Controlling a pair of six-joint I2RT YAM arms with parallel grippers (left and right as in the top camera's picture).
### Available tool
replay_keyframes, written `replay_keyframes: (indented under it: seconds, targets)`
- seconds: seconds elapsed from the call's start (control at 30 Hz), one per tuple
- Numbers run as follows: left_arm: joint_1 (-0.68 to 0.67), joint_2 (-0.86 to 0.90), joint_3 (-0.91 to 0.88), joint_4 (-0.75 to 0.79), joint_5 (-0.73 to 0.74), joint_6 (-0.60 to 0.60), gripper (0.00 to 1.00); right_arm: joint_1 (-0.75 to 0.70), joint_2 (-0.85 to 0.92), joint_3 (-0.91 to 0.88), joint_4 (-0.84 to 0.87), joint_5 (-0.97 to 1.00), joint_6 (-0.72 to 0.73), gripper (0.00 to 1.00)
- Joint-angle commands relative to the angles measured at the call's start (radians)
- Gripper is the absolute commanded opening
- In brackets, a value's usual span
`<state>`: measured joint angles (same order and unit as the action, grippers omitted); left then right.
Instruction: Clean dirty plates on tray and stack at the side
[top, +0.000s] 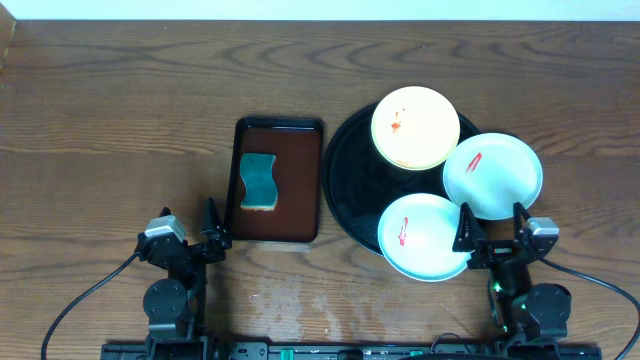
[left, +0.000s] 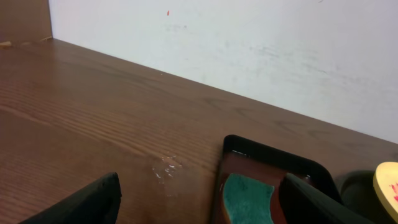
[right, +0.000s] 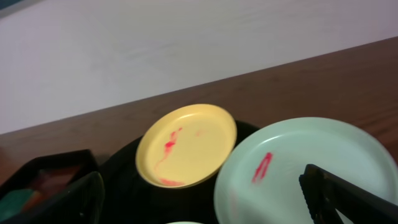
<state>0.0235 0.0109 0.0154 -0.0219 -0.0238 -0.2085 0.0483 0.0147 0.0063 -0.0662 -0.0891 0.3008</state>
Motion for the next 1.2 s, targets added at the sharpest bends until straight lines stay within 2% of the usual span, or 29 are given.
replay_keyframes:
  seconds: [0.0, 0.17, 0.3, 0.4, 0.63, 0.73, 0.83, 0.9, 0.93, 1.0, 1.03, 1.17]
  targets:
    - [0.003, -0.006, -0.011, -0.049, -0.006, 0.013, 0.82, -0.003, 0.018, 0.017, -0.022, -0.121, 0.032, 0.99]
    - [0.003, -0.006, -0.011, -0.049, -0.006, 0.013, 0.82, -0.003, 0.083, 0.18, -0.127, -0.151, 0.031, 0.99]
    - [0.003, -0.006, -0.011, -0.049, -0.006, 0.013, 0.82, -0.003, 0.24, 0.471, -0.289, -0.143, -0.031, 0.99]
    - [0.003, -0.006, -0.011, -0.049, -0.006, 0.013, 0.82, -0.003, 0.431, 0.731, -0.488, -0.143, -0.085, 0.99]
    - [0.003, 0.031, -0.011, -0.049, -0.006, 0.013, 0.82, -0.003, 0.976, 1.331, -1.074, -0.143, -0.213, 0.99]
    - [0.003, 0.072, -0.011, -0.05, 0.026, 0.013, 0.82, -0.003, 1.16, 1.486, -1.186, -0.16, -0.212, 0.99]
    - [0.003, 0.131, 0.01, -0.06, 0.145, 0.011, 0.82, -0.003, 1.266, 1.547, -1.241, -0.214, -0.221, 0.99]
    - [0.003, 0.219, 0.077, -0.114, 0.209, -0.039, 0.82, -0.003, 1.318, 1.552, -1.234, -0.214, -0.223, 0.85]
    - [0.003, 0.269, 0.122, -0.149, 0.223, -0.04, 0.82, -0.003, 1.332, 1.552, -1.228, -0.214, -0.227, 0.84]
    - [0.003, 0.378, 0.227, -0.22, 0.24, -0.04, 0.82, -0.003, 1.355, 1.552, -1.207, -0.201, -0.228, 0.89]
    - [0.003, 0.503, 0.356, -0.304, 0.263, -0.039, 0.82, -0.003, 1.375, 1.552, -1.181, -0.167, -0.228, 0.92]
    - [0.003, 0.809, 0.716, -0.61, 0.305, -0.028, 0.82, -0.003, 1.419, 1.552, -1.14, -0.14, -0.228, 0.93]
